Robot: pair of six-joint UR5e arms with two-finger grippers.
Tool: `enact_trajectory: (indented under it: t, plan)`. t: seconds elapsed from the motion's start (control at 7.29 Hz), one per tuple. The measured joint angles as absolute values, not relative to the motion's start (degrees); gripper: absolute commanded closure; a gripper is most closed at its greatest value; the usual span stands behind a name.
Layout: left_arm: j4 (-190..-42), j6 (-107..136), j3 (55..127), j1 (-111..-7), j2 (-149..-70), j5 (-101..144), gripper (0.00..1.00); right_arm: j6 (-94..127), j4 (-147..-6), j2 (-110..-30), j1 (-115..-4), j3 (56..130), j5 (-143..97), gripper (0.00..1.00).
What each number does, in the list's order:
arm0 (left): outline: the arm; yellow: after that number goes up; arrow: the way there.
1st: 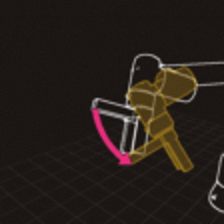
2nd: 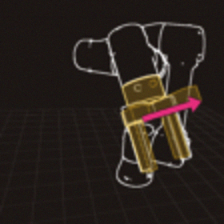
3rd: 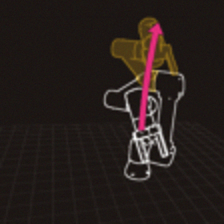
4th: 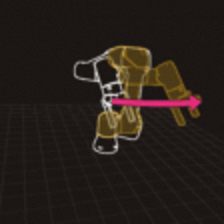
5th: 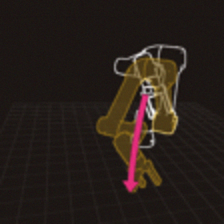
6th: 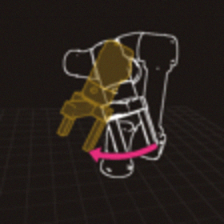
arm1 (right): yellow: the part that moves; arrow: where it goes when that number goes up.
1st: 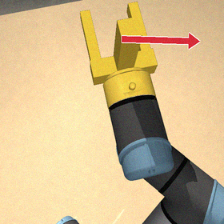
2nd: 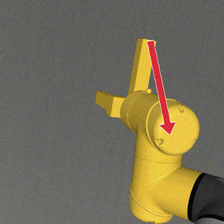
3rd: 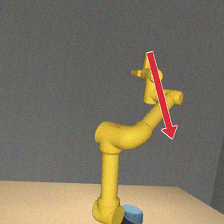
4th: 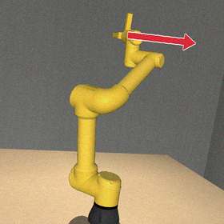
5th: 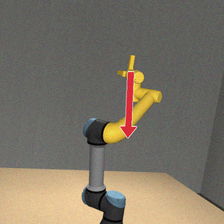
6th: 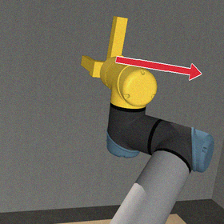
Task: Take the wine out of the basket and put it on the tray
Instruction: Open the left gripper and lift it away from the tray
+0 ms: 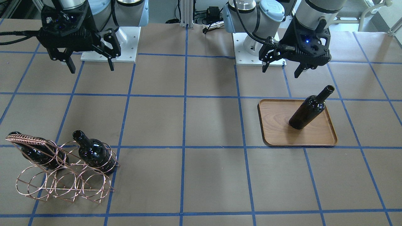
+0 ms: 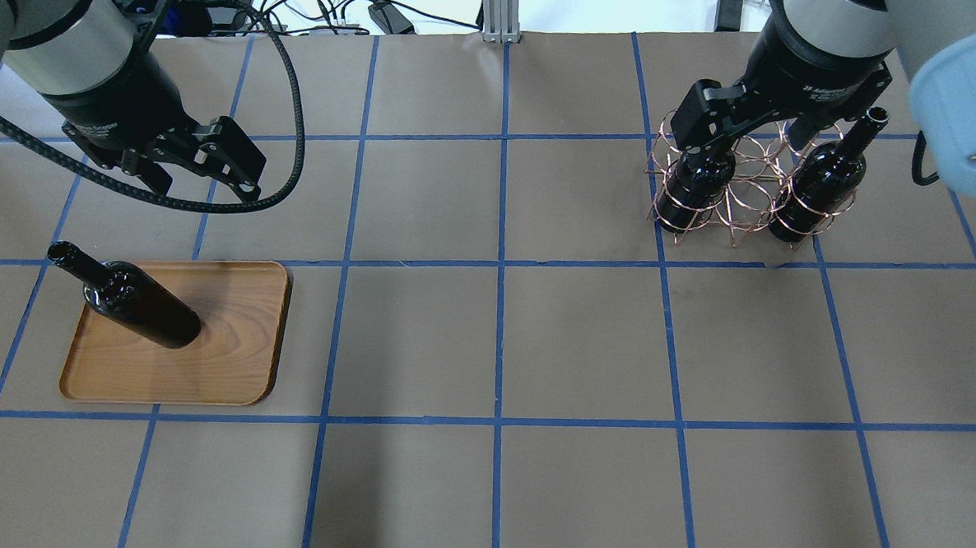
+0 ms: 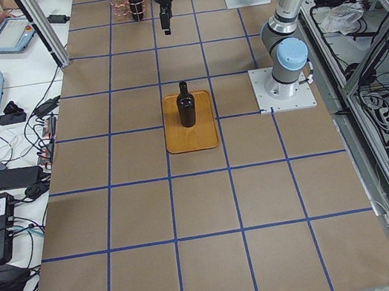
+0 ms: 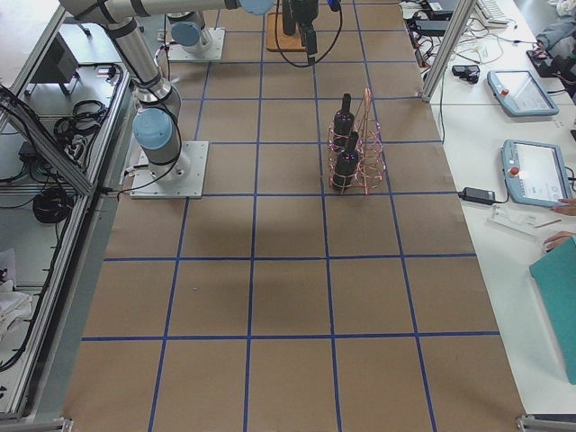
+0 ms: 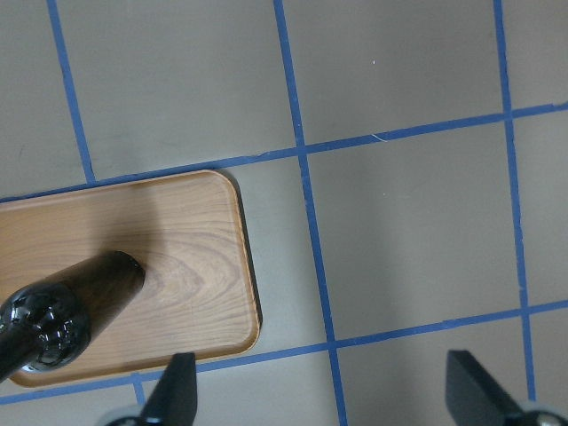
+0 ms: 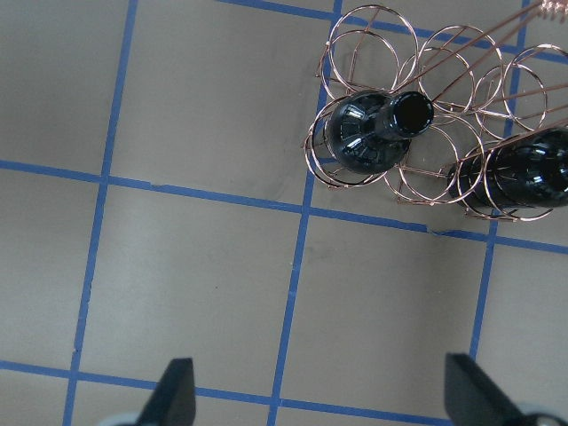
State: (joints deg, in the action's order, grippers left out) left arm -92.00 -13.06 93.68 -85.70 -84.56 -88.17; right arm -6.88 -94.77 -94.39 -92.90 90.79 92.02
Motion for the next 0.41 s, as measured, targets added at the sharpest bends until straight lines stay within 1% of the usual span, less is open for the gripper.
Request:
enact_trajectory:
  t: [0.41]
  plan:
    - [-92.78,-13.09,93.83,-85.7,-84.53,-88.28,0.0,-6.92,-94.77,-94.39,-92.9,90.79,92.02,0.0]
